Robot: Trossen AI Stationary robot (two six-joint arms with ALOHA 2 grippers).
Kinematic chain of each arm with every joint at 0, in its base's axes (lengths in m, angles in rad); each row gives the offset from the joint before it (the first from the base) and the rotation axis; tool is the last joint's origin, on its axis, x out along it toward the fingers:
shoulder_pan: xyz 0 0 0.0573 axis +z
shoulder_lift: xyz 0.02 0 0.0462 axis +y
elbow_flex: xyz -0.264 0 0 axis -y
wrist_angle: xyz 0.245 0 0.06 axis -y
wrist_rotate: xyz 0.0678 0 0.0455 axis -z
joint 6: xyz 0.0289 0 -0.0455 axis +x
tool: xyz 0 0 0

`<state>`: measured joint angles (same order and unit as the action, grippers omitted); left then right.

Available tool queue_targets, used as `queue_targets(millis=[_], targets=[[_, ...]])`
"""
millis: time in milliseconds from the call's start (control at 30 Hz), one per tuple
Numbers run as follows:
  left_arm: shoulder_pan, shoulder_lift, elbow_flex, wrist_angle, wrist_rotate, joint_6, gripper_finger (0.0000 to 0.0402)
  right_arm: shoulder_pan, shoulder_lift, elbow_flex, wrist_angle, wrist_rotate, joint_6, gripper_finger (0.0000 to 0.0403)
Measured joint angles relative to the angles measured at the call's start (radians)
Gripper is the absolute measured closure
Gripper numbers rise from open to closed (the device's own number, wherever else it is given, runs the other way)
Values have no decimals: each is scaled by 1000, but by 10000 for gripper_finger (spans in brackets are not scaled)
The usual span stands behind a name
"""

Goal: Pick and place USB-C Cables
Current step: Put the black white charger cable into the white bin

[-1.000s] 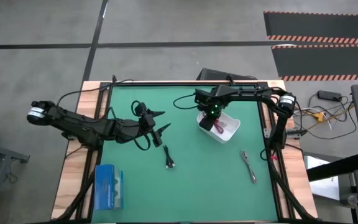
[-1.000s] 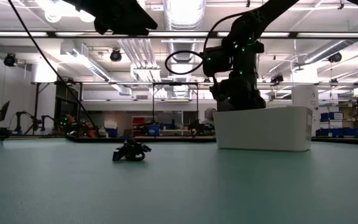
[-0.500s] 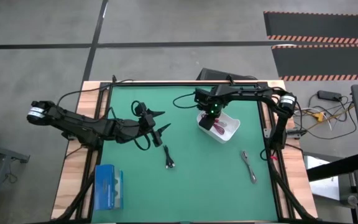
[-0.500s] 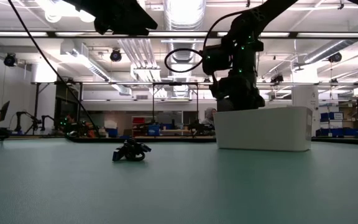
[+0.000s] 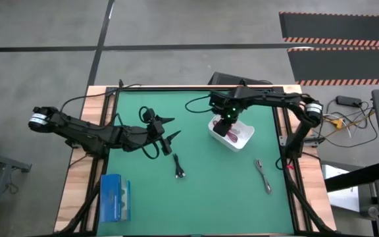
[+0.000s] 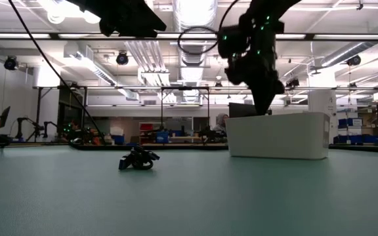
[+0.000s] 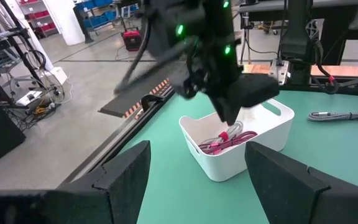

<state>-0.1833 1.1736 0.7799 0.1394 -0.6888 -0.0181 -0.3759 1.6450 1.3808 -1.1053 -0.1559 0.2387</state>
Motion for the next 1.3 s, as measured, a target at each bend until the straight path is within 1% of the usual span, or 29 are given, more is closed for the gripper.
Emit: queue_targets(millis=[233, 400, 567, 700, 833, 967, 1167, 1300], targets=[[0, 0, 0, -1, 0, -1, 155, 73, -137, 0, -5, 0, 95, 328], [0, 0, 0, -1, 1, -2, 155, 160, -220, -1, -6, 0, 212, 333], [-1, 0, -1, -15, 5, -3, 155, 273, -263, -2, -9, -1, 360, 333], [-1, 0, -1, -31, 5, -3, 155, 374, -271, -5, -15, 0, 479, 326], [-1, 0, -1, -30, 5, -3, 155, 462, -269, -22, -28, 0, 587, 309], [-2, 0, -1, -29, 5, -3, 155, 532, -270, -62, -58, 0, 687, 284], [-2, 0, -1, -29, 5, -4, 155, 597, -276, -170, -73, 2, 791, 247], [-2, 0, -1, -29, 5, -4, 155, 613, -277, -247, -69, 1, 817, 229]])
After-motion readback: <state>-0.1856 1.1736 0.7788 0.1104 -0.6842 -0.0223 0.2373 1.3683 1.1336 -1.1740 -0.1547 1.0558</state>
